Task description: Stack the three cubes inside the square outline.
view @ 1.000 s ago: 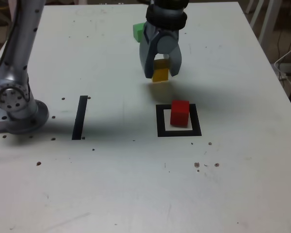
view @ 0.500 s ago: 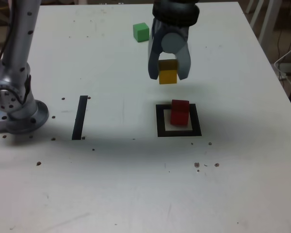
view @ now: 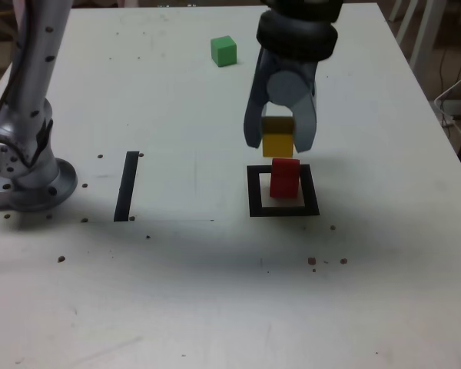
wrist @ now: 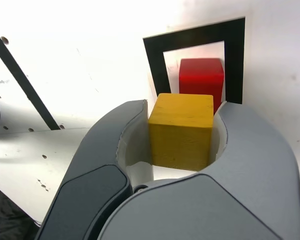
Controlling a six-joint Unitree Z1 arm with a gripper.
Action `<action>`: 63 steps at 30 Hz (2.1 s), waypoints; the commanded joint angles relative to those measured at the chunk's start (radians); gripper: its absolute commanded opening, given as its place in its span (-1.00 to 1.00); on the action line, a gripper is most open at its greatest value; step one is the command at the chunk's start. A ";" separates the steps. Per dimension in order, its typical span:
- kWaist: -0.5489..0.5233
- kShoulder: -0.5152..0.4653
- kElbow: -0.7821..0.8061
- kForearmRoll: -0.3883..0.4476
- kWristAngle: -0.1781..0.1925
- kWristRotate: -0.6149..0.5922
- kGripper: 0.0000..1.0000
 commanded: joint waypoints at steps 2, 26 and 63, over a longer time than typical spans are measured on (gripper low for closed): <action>-0.007 0.018 -0.010 -0.004 -0.002 -0.002 -0.45; 0.003 0.079 -0.016 -0.030 0.012 0.006 -0.44; 0.236 -0.086 0.088 0.006 0.115 0.020 0.99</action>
